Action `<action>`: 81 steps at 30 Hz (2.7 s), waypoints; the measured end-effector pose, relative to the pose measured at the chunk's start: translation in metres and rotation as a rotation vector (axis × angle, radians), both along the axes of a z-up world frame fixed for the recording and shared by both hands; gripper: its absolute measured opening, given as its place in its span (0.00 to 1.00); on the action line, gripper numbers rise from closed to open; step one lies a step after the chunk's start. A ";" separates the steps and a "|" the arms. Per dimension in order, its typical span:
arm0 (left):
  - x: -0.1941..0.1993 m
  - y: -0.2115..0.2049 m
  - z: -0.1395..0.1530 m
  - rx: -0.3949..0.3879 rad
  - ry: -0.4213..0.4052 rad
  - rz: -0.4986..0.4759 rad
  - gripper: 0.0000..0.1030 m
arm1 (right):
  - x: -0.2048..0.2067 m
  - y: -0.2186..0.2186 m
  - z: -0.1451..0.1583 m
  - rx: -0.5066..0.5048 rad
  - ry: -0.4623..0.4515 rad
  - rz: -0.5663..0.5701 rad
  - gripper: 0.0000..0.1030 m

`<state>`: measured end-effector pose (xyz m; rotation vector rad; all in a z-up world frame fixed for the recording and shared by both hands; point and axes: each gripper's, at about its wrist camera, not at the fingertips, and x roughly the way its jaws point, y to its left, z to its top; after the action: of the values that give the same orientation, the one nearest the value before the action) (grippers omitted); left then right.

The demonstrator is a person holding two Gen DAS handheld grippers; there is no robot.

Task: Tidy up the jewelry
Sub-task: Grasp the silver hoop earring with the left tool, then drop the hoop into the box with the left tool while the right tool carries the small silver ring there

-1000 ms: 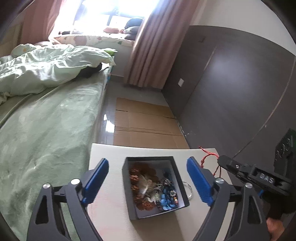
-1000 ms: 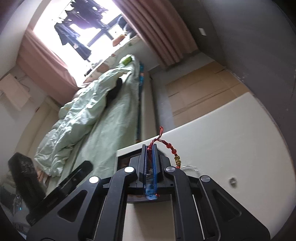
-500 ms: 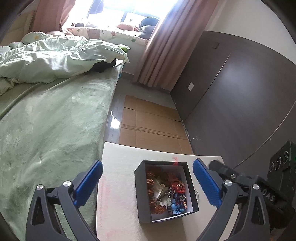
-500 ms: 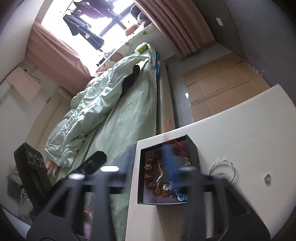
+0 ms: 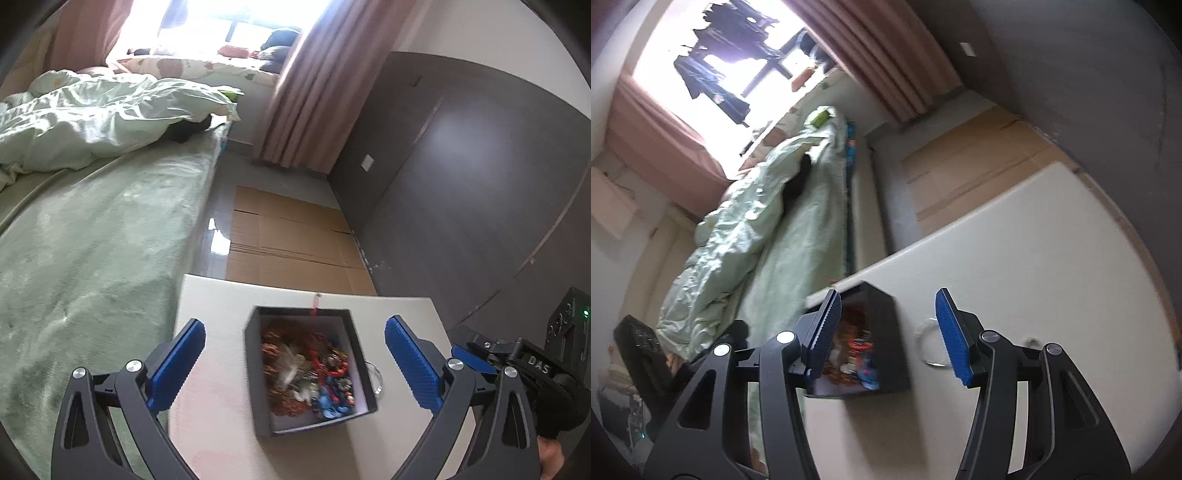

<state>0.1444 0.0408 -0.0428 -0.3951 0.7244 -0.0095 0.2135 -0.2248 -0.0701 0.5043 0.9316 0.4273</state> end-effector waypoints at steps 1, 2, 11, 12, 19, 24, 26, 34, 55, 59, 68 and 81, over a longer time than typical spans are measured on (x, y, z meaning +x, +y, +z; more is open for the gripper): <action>0.000 -0.006 0.000 0.004 -0.002 -0.013 0.92 | -0.001 -0.007 -0.002 -0.018 0.015 -0.013 0.53; 0.000 -0.012 0.000 0.008 -0.005 -0.027 0.91 | -0.002 -0.013 -0.004 -0.028 0.028 -0.023 0.53; 0.002 -0.078 -0.008 0.024 0.017 -0.192 0.66 | -0.012 -0.066 -0.023 -0.049 0.129 -0.098 0.53; 0.002 -0.085 -0.010 0.023 0.023 -0.208 0.62 | -0.013 -0.070 -0.023 -0.048 0.130 -0.102 0.53; 0.013 -0.129 -0.031 0.038 0.079 -0.285 0.36 | -0.021 -0.092 -0.025 -0.038 0.150 -0.132 0.53; 0.028 -0.150 -0.052 0.075 0.147 -0.304 0.27 | -0.023 -0.110 -0.023 -0.011 0.154 -0.159 0.53; 0.036 -0.156 -0.060 0.095 0.179 -0.306 0.25 | -0.024 -0.119 -0.022 -0.005 0.155 -0.171 0.53; 0.060 -0.188 -0.086 0.264 0.289 -0.313 0.21 | -0.022 -0.140 -0.018 0.025 0.163 -0.207 0.53; 0.072 -0.196 -0.111 0.370 0.333 -0.282 0.11 | -0.014 -0.138 -0.018 0.047 0.169 -0.191 0.53; 0.074 -0.193 -0.114 0.380 0.348 -0.267 0.12 | -0.012 -0.132 -0.019 0.043 0.173 -0.183 0.53; 0.071 -0.187 -0.115 0.355 0.336 -0.248 0.00 | -0.014 -0.127 -0.017 0.036 0.170 -0.174 0.53; 0.052 -0.161 -0.066 0.164 0.239 -0.262 0.00 | -0.004 -0.095 -0.039 -0.114 0.199 -0.093 0.53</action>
<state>0.1964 -0.1200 -0.1091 -0.1428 1.0022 -0.1512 0.2097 -0.3194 -0.1088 0.4898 1.1126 0.2405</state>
